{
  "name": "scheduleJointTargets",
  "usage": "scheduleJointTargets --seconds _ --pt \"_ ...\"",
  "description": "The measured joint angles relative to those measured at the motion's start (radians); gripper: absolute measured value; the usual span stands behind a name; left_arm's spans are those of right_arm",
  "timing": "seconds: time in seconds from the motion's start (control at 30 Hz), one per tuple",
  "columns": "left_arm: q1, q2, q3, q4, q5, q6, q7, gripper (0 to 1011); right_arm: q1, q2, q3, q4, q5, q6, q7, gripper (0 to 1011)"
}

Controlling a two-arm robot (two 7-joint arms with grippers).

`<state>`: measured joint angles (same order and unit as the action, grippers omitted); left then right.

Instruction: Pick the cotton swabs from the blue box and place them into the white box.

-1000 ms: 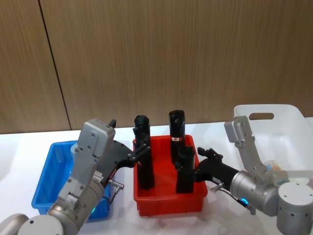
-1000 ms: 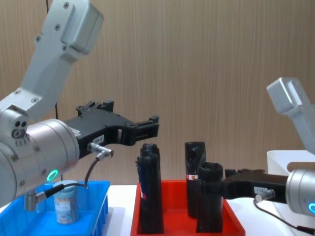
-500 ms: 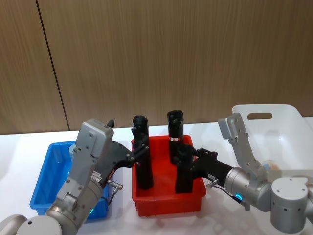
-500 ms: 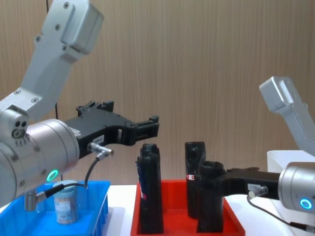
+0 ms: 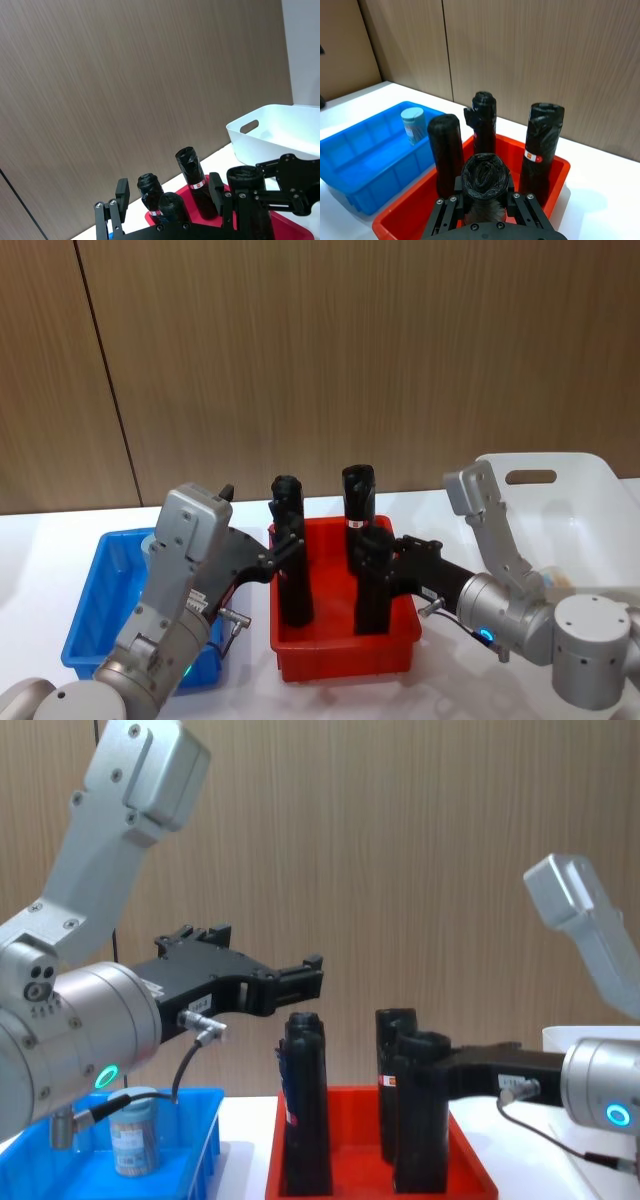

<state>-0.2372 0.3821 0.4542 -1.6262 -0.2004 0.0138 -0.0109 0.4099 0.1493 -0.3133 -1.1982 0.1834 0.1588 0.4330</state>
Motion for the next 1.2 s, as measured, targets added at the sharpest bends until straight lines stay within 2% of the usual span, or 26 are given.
scheduleJointTargets --seconds 0.3,0.63,0.93,1.2 --pt "0.000 0.000 0.000 0.000 0.000 0.000 0.000 1004 -0.006 0.008 0.006 -0.064 0.015 0.011 -0.010 393" --pt "0.000 0.000 0.000 0.000 0.000 0.000 0.000 1004 0.000 0.030 0.037 -0.160 0.032 0.009 -0.050 371" --pt "0.000 0.000 0.000 0.000 0.000 0.000 0.000 1004 0.016 0.055 0.073 -0.192 0.031 -0.011 -0.091 371" --pt "0.000 0.000 0.000 0.000 0.000 0.000 0.000 1004 0.037 0.088 0.117 -0.196 0.010 -0.040 -0.141 371"
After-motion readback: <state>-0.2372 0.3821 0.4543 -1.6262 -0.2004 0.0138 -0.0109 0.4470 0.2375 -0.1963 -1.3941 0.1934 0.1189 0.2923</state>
